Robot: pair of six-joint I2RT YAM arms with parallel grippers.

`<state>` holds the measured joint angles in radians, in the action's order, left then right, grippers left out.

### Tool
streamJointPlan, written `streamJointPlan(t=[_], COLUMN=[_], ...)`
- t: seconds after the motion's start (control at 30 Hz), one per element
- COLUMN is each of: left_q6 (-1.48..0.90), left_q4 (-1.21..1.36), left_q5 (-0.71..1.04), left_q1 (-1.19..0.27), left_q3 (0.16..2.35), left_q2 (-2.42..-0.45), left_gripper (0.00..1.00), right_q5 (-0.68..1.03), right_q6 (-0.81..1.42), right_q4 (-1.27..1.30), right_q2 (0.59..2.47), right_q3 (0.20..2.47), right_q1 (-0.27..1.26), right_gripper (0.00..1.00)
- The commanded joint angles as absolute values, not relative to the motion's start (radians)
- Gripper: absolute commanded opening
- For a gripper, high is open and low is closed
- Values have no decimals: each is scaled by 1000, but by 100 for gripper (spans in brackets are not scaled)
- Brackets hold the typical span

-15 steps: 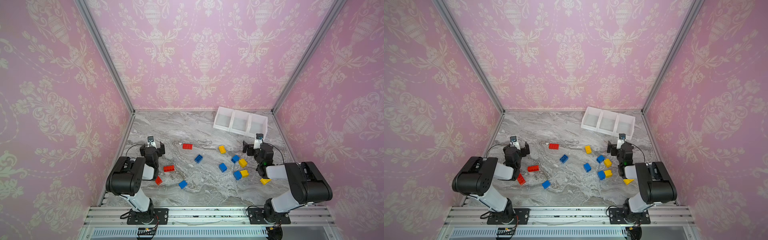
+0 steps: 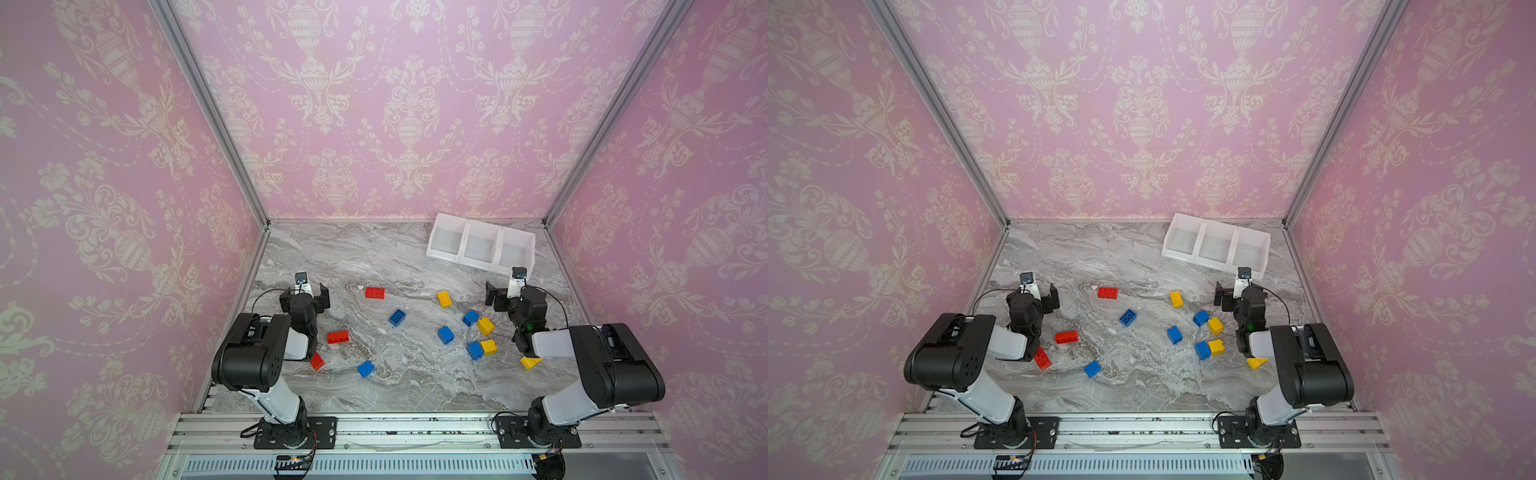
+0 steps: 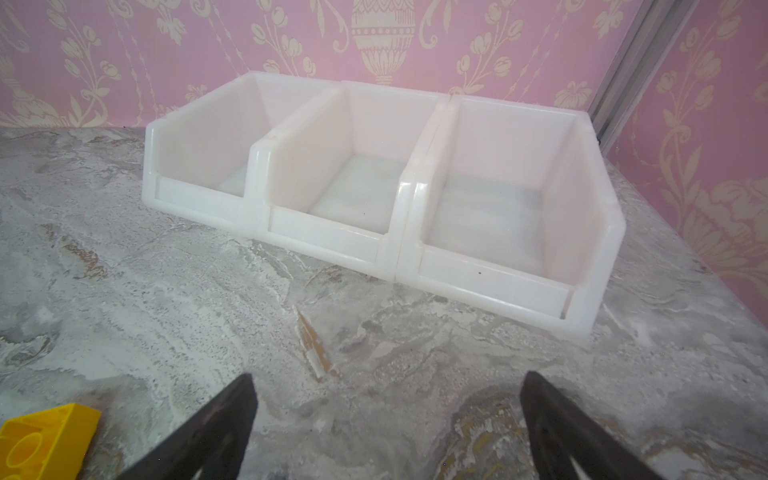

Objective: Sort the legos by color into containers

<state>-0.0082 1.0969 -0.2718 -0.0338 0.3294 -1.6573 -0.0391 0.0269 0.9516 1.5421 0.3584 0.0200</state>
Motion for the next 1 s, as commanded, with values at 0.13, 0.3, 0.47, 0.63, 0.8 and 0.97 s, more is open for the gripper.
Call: streamJointPlan(t=[0.13,0.3,0.47,0.63,0.8,0.97], left_q6=[-12,-12,-12,-16,-28,-66], left_q4=[1080,1080,1079,1038,738,517], left_q5=[-281,-279,-279,-296,-343,-339], left_q1=[-23,-23,-23,-23,-23,-25], left_q3=[334,334,334,330,407,498], left_q2=[-1646,-1646,-1646,-1587,-1402,-1332], left_gripper=[99,99,99,99,99,99], right_q5=[-27,-27,-27,-54,-179,-233], right_q6=[34,35,35,31,85,185], right_q4=[946,946,946,850,346,43], right_q2=[1546,1545,1545,1483,1342,1357], right_q3=[364,364,364,386,581,759], right_q1=[21,22,22,31,63,78], right_gripper=[100,100,100,100,100,100])
